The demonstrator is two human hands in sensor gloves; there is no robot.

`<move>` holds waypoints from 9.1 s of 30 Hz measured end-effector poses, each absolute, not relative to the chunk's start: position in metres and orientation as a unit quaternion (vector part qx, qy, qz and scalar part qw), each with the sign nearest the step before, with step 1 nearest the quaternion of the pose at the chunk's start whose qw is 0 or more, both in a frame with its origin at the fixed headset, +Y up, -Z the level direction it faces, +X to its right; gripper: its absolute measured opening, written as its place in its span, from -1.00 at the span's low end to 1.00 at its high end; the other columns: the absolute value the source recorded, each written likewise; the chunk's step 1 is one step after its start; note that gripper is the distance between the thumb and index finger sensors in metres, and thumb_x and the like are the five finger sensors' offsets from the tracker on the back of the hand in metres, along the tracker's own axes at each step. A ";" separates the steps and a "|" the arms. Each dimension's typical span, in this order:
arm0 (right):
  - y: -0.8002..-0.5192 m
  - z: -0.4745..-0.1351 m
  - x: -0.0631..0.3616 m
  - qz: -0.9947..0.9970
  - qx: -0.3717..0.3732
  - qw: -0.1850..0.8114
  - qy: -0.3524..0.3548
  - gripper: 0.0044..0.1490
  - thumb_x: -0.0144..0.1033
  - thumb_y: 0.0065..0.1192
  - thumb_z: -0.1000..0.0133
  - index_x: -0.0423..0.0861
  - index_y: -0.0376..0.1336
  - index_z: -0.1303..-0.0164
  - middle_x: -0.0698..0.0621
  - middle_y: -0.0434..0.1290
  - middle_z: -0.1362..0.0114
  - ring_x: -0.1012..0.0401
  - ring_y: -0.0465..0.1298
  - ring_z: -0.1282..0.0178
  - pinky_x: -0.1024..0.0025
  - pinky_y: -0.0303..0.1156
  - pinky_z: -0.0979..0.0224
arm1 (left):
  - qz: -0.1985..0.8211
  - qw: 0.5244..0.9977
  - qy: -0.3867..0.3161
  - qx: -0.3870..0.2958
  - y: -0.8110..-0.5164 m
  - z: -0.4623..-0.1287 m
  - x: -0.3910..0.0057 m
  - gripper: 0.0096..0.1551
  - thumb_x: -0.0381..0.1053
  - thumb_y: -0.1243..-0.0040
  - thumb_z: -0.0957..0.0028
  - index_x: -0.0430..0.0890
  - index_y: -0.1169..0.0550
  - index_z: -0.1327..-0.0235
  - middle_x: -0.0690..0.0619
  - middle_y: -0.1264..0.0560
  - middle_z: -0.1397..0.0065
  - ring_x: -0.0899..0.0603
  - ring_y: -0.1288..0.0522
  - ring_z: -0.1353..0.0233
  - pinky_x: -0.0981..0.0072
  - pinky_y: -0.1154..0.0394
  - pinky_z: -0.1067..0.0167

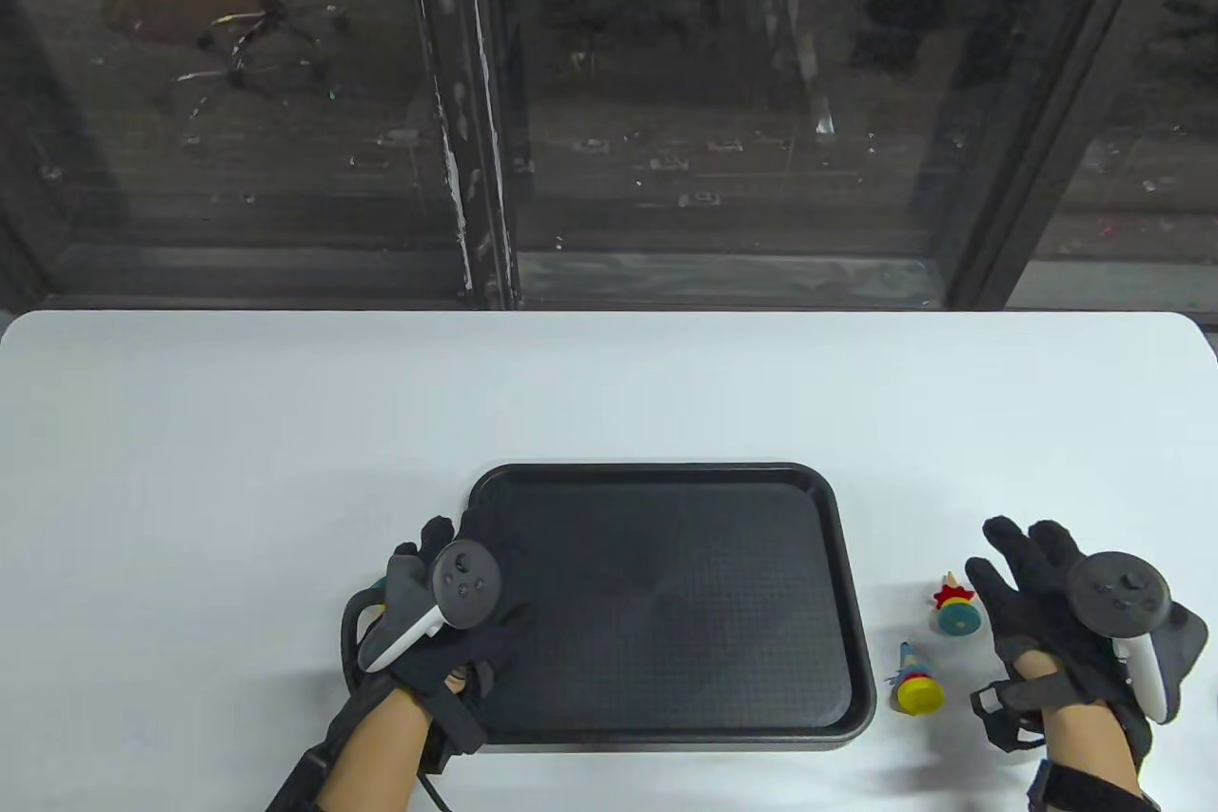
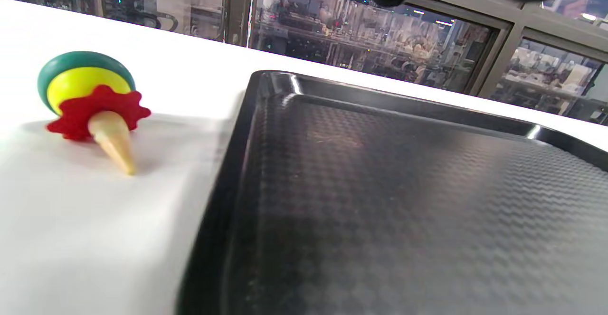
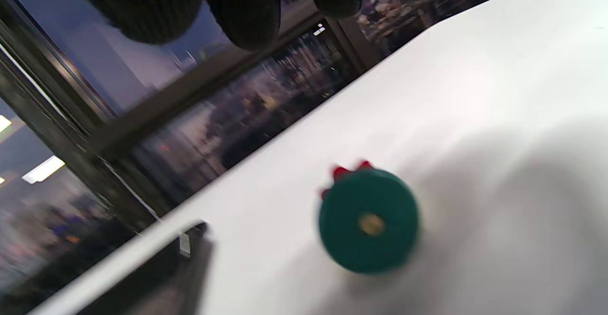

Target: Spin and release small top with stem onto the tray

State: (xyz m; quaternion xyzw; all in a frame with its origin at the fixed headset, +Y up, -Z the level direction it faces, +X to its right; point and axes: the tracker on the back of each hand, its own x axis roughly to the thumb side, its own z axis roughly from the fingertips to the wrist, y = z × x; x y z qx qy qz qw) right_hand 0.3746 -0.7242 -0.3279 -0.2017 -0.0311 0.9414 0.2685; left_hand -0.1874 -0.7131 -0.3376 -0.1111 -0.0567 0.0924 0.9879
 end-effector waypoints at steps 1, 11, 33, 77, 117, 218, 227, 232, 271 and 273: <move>-0.729 -0.332 0.367 0.952 -0.210 0.223 -0.026 -0.33 0.23 0.09 -0.02 0.35 0.26 -0.39 -0.04 0.03 -0.69 -0.24 0.12 -0.62 -0.30 0.16 -0.49 | 0.089 0.988 -0.054 -0.117 -0.715 -0.338 -0.188 -0.05 0.53 0.06 0.22 0.42 -0.12 -0.56 0.13 0.15 -0.85 -0.30 0.23 -0.80 -0.36 0.17 -0.65; -0.761 -0.354 0.337 0.975 -0.215 0.022 0.061 -0.36 0.13 0.27 0.04 0.37 0.32 -0.30 -0.01 0.32 -0.54 0.05 0.55 -0.25 0.22 0.61 -0.14 | 0.061 0.988 -0.068 -0.128 -0.719 -0.337 -0.183 -0.09 0.54 0.08 0.21 0.46 -0.17 -0.54 0.12 0.10 -0.85 -0.31 0.19 -0.79 -0.33 0.07 -0.66; -0.734 -0.339 0.358 0.935 -0.220 0.278 -0.004 -0.53 0.00 0.19 0.02 0.25 0.41 -0.10 0.01 0.34 -0.41 -0.01 0.49 -0.37 0.12 0.63 -0.28 | 0.100 0.985 -0.069 -0.123 -0.717 -0.339 -0.187 -0.08 0.54 0.07 0.22 0.42 -0.18 -0.55 0.12 0.08 -0.85 -0.32 0.16 -0.78 -0.30 0.02 -0.66; -0.711 -0.353 0.080 0.921 0.262 -0.235 -0.164 -0.23 0.30 -0.22 0.16 0.20 0.55 0.19 0.17 0.74 0.09 0.29 0.80 0.18 0.19 0.73 -0.18 | 0.124 0.980 -0.078 -0.138 -0.716 -0.341 -0.190 -0.10 0.54 0.07 0.21 0.40 -0.25 -0.53 0.10 -0.02 -0.84 -0.32 0.15 -0.78 -0.32 0.03 -0.65; -0.731 -0.336 0.293 0.979 -0.147 0.062 0.124 -0.45 -0.07 0.22 0.02 0.12 0.38 -0.19 -0.03 0.43 -0.33 0.00 0.62 -0.23 0.14 0.72 -0.13 | 0.131 0.980 -0.058 -0.139 -0.721 -0.342 -0.194 -0.09 0.54 0.07 0.21 0.38 -0.25 -0.54 0.09 -0.06 -0.83 -0.32 0.13 -0.78 -0.31 0.02 -0.65; -0.695 -0.320 0.287 0.972 -0.005 0.235 0.019 -0.18 0.33 -0.16 0.00 0.11 0.42 -0.26 -0.04 0.52 -0.33 0.00 0.58 -0.24 -0.17 0.33 -0.43 | 0.040 0.992 -0.118 0.009 -0.684 -0.338 -0.186 -0.47 0.22 -0.52 0.30 0.37 -0.63 0.00 0.38 -0.75 -0.09 0.09 -0.65 -0.27 -0.06 -0.42 -0.56; -0.699 -0.318 0.277 0.973 0.019 0.224 0.043 -0.16 0.33 -0.17 0.00 0.11 0.39 -0.29 -0.06 0.49 -0.36 -0.02 0.55 -0.28 -0.19 0.29 -0.45 | -0.162 0.950 -0.263 -0.042 -0.688 -0.350 -0.128 -0.51 0.07 -0.63 0.40 0.35 -0.71 0.15 0.40 -0.84 -0.04 0.21 -0.73 -0.25 0.22 -0.44 -0.60; -0.697 -0.316 0.278 0.973 0.023 0.226 0.038 -0.16 0.33 -0.17 0.00 0.10 0.39 -0.29 -0.07 0.49 -0.36 -0.03 0.55 -0.27 -0.20 0.29 -0.44 | -0.164 0.942 -0.291 -0.033 -0.700 -0.354 -0.114 -0.53 0.03 -0.63 0.39 0.35 -0.73 0.16 0.38 -0.85 -0.03 0.19 -0.75 -0.23 0.19 -0.49 -0.57; -0.705 -0.322 0.298 0.984 -0.020 0.173 0.023 0.10 0.45 -0.09 0.06 0.20 -0.23 -0.65 -0.11 -0.23 -0.72 -0.22 -0.13 -0.70 -0.39 -0.16 -0.52 | 0.089 0.995 -0.049 -0.013 -0.698 -0.320 -0.217 0.03 0.64 0.15 0.28 0.38 -0.17 -0.60 0.13 -0.05 -0.86 -0.28 -0.04 -0.81 -0.32 -0.04 -0.65; -0.704 -0.322 0.298 0.984 -0.015 0.174 0.021 0.10 0.45 -0.09 0.05 0.21 -0.22 -0.65 -0.10 -0.24 -0.72 -0.22 -0.14 -0.71 -0.39 -0.18 -0.53 | 0.095 0.994 -0.051 -0.016 -0.699 -0.320 -0.217 0.02 0.63 0.16 0.27 0.38 -0.17 -0.60 0.13 -0.04 -0.86 -0.27 -0.05 -0.81 -0.31 -0.05 -0.65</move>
